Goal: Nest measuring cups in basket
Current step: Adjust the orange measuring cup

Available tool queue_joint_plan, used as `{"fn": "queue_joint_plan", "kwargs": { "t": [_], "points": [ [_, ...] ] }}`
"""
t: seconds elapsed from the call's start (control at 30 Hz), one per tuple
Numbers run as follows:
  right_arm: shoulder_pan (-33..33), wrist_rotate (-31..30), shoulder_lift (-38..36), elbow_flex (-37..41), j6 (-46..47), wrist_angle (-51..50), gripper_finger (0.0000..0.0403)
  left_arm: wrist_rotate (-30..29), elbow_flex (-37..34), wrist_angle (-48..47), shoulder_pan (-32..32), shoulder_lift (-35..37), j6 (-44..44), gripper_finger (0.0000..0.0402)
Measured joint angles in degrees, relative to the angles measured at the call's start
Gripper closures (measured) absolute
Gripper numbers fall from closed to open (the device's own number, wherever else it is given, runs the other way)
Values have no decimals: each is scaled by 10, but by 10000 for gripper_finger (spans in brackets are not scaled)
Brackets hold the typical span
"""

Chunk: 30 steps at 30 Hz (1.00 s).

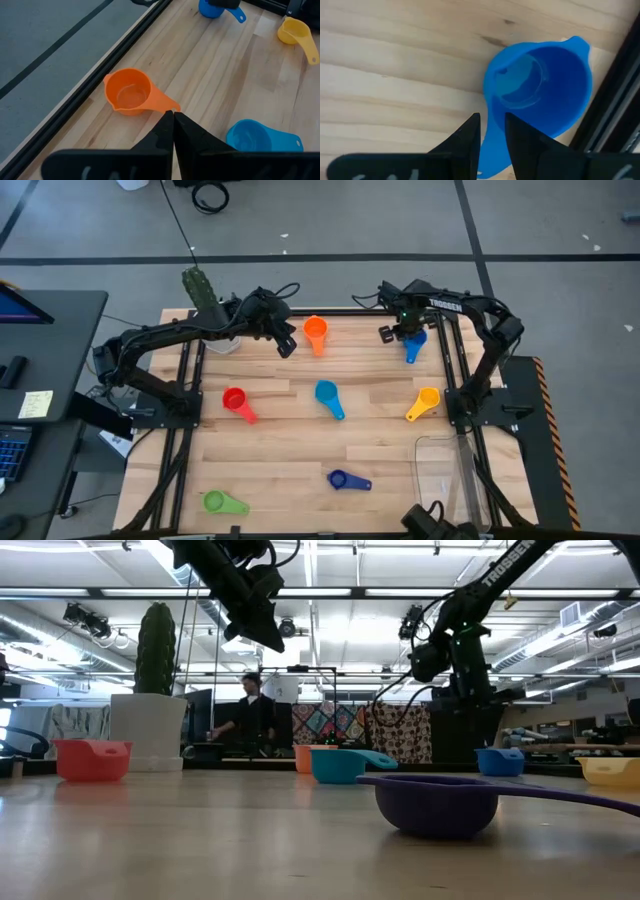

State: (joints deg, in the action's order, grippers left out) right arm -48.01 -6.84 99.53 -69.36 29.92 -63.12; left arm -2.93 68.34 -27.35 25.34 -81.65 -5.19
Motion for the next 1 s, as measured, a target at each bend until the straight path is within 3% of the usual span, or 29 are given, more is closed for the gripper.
{"fn": "queue_joint_plan", "kwargs": {
  "t": [0.3, 0.9, 1.0],
  "points": [
    [-9, 30, 0, 0, 3, -2, 310, 0, 0, 0, 0, 0, 0, 388],
    [-10, 48, 0, 0, 77, -5, 317, 0, 0, 0, 0, 0, 29, 388],
    [-12, 75, 0, 0, 110, -5, 317, 0, 0, 0, 0, 0, 29, 388]
  ]
}}
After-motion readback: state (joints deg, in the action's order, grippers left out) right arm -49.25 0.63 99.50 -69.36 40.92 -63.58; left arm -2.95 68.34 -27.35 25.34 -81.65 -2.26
